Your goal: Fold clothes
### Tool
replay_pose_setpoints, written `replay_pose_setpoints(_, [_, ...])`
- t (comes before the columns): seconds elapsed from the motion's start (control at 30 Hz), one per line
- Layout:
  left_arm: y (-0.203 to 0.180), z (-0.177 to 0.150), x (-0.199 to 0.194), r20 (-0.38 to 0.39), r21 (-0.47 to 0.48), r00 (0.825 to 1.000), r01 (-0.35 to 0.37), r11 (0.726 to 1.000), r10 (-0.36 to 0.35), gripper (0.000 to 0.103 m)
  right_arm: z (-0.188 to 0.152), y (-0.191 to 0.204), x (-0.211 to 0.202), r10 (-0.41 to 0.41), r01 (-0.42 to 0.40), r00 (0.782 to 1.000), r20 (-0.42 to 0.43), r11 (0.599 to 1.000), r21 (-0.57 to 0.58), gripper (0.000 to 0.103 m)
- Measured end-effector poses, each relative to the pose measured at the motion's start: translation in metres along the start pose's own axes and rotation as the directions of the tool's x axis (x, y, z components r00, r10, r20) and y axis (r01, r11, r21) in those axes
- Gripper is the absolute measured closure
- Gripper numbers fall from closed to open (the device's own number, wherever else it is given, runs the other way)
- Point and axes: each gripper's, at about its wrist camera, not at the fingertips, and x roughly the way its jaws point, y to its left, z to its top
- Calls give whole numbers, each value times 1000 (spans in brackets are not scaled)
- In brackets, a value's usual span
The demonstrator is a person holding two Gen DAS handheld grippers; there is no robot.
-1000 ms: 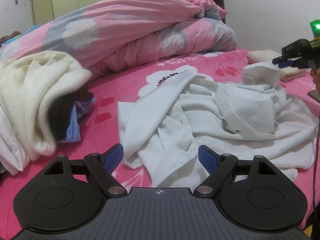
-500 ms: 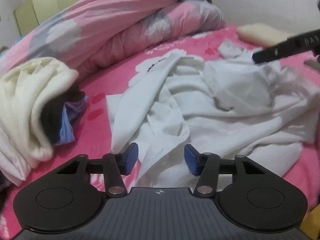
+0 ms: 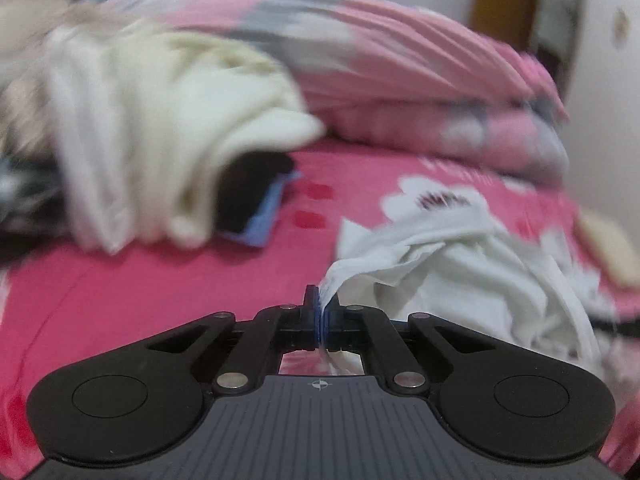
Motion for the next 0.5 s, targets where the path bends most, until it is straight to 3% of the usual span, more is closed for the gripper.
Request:
replay_pose_setpoints(0.23, [51, -3, -19, 7, -149, 997, -73, 986, 75, 103, -35, -31, -61, 69, -75, 997, 36, 973, 218, 100])
replay_pose_setpoints(0.4, [73, -5, -28, 15, -199, 990, -137, 970, 143, 103, -56, -46, -97, 29, -59, 994, 103, 953, 297, 100])
replay_pose_setpoints(0.5, [80, -7, -27, 0, -204, 986, -164, 965, 167, 103, -63, -57, -111, -38, -3, 992, 124, 948, 317, 100])
